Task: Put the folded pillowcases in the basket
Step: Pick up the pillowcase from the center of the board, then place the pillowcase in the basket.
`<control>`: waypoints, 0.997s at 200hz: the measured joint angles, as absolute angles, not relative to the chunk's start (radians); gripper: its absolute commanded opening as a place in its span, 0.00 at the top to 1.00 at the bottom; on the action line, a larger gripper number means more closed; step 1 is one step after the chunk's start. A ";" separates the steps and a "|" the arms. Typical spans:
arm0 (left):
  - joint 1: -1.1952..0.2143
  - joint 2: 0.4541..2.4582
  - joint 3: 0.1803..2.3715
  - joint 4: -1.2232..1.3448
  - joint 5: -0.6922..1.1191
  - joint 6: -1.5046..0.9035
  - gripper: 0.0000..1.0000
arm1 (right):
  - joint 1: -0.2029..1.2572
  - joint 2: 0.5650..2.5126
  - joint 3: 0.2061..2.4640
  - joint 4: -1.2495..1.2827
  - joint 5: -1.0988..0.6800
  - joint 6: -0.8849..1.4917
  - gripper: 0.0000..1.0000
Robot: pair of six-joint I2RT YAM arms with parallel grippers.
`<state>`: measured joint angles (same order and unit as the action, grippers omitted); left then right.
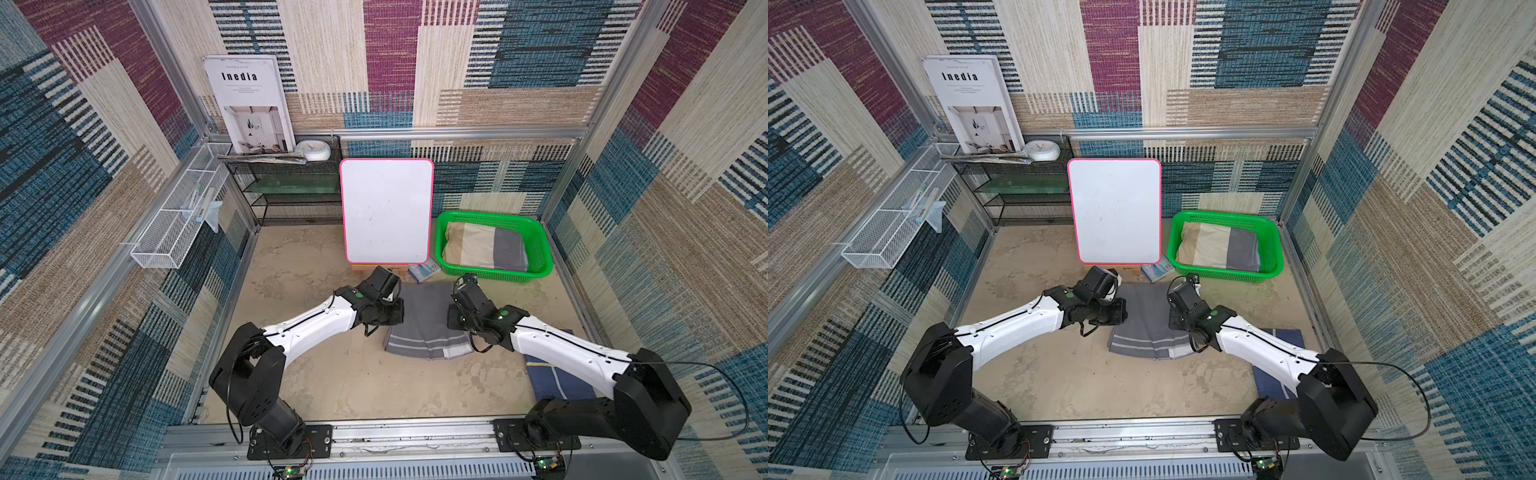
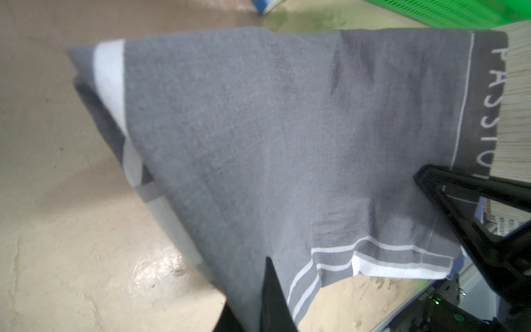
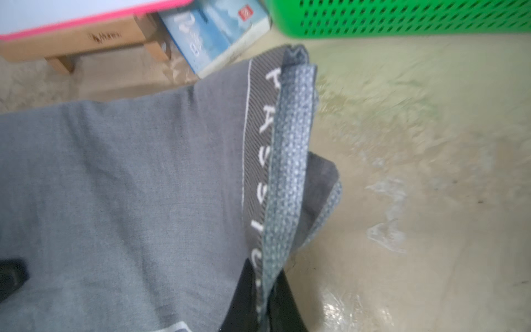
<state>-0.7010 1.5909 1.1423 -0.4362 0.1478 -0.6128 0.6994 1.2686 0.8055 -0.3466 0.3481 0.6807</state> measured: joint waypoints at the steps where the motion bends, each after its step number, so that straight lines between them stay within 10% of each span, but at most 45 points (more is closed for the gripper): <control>1: -0.702 1.591 1.146 -0.437 0.147 -0.612 1.00 | 0.699 1.265 0.807 -0.347 0.352 0.680 1.00; 92: -0.783 1.803 1.753 -0.581 0.064 -0.535 1.00 | 0.565 1.094 1.018 -0.319 0.657 0.421 1.00; 199: -0.788 2.391 2.654 -0.749 -0.021 -0.485 1.00 | 0.185 1.334 1.240 -0.252 0.495 0.434 1.00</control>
<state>-0.7883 2.3913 2.6541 -0.7486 -0.0208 -0.4850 0.1852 1.3338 1.2400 -0.2516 0.4953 0.4339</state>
